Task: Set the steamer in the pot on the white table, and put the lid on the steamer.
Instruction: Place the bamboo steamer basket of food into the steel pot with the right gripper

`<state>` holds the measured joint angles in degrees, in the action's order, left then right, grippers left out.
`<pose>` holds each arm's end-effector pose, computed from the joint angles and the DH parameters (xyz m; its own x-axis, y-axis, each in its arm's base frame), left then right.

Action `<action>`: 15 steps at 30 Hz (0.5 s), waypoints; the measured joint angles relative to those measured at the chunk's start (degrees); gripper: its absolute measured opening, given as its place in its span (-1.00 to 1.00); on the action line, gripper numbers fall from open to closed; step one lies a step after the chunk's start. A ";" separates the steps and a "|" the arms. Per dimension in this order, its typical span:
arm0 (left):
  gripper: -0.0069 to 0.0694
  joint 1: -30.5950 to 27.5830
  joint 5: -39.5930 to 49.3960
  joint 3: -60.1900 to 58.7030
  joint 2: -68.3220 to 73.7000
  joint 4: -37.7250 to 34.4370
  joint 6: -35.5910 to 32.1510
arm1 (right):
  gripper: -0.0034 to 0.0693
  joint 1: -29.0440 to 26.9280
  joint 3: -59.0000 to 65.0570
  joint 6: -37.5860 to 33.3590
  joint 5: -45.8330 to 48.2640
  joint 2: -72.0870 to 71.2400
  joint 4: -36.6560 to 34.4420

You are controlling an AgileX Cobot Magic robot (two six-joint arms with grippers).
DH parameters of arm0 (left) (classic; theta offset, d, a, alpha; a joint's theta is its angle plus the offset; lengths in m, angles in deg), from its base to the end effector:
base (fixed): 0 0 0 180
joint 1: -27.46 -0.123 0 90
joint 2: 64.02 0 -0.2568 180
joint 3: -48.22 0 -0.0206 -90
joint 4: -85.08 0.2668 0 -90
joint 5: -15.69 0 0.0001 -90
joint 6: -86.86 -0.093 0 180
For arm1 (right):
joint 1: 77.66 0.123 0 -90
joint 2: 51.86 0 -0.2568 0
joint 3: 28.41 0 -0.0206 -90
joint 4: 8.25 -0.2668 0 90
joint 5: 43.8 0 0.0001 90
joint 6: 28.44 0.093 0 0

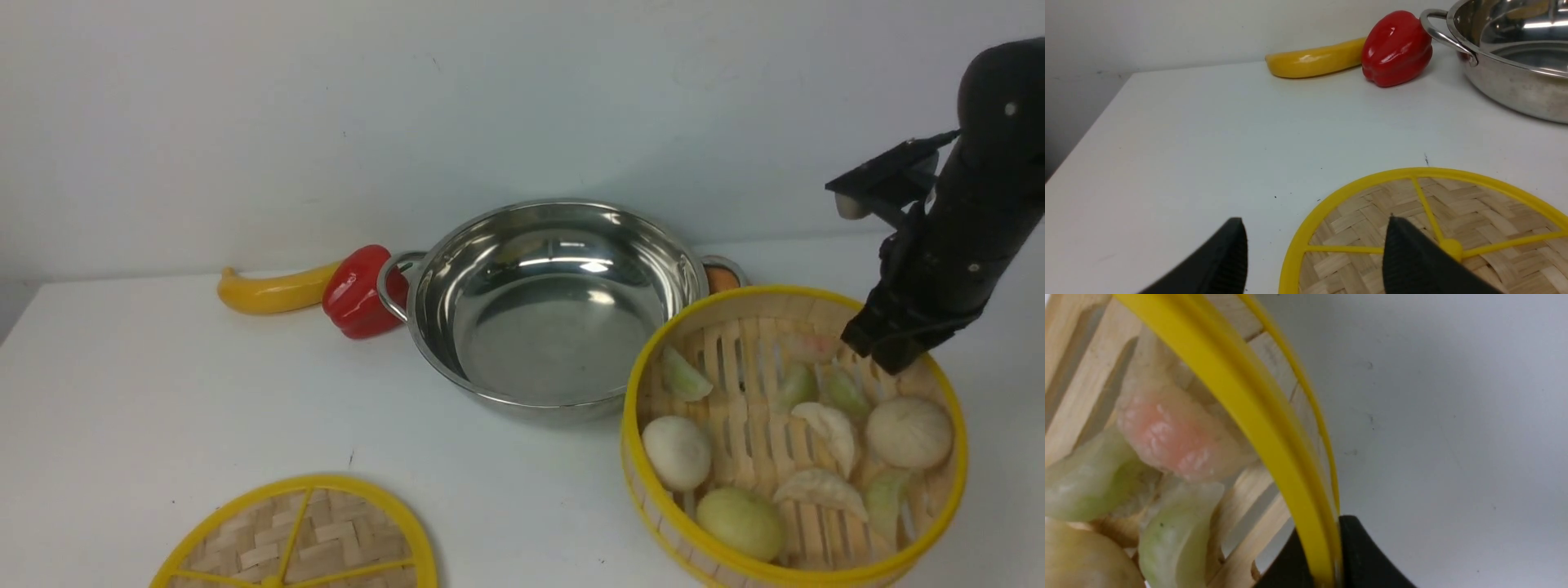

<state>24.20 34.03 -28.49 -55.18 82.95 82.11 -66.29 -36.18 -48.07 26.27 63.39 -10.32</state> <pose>0.1008 0.0046 0.1813 -0.2414 0.0339 -0.9698 -0.0341 0.9985 0.0434 0.3661 0.0768 0.2019 -0.8622 -0.5040 -0.0516 -0.5054 0.8627 0.0182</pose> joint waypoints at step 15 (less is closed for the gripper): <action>0.27 0.00 0.00 0.00 0.00 0.00 0.00 | -0.76 0.00 -14.07 0.05 0.60 1.14 -9.74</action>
<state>24.20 34.03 -28.49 -55.18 82.95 82.11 -66.29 -50.25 -48.01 26.87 64.53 -20.06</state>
